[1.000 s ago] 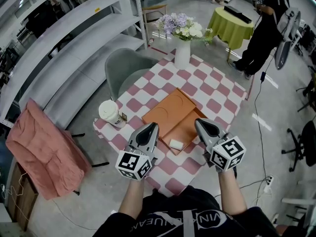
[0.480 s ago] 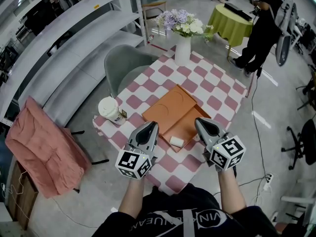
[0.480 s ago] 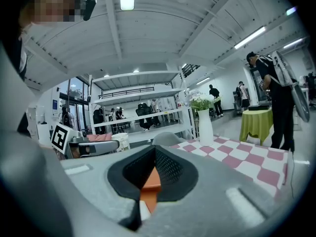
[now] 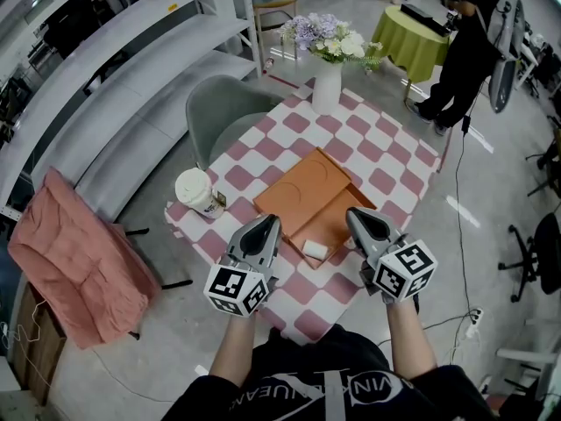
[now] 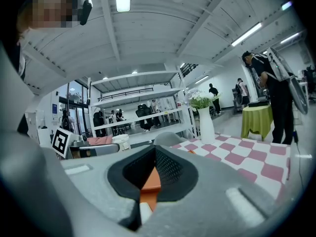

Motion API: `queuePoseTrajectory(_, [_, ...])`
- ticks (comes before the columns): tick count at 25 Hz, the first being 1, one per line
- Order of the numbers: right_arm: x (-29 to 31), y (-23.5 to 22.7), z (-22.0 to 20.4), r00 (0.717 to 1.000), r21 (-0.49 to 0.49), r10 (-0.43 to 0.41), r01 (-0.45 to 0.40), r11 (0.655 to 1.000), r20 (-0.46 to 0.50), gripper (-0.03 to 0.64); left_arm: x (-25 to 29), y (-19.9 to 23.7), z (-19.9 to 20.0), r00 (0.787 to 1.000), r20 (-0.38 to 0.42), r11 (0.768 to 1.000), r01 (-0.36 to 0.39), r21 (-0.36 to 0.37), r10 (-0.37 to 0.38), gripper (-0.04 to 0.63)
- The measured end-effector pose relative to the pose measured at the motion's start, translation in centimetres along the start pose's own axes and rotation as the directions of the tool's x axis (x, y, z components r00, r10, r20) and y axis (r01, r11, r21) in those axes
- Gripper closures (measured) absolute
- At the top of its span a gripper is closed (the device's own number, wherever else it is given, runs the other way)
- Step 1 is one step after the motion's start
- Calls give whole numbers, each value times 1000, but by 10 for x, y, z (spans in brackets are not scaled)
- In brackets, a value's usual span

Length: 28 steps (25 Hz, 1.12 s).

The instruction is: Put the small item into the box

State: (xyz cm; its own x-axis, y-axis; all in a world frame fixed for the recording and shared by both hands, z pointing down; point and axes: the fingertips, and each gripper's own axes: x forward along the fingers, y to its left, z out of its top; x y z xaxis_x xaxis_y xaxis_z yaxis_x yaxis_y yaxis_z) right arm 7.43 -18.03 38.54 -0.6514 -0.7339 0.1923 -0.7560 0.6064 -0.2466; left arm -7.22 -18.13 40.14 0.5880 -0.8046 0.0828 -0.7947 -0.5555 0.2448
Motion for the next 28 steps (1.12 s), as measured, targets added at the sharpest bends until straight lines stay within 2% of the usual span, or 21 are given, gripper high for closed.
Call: queuePoseTrajectory(28, [16,1,-8,999,1,19,-19,1000,-35,611,0,13,1,1000,4,1000,-22,-7,22,571])
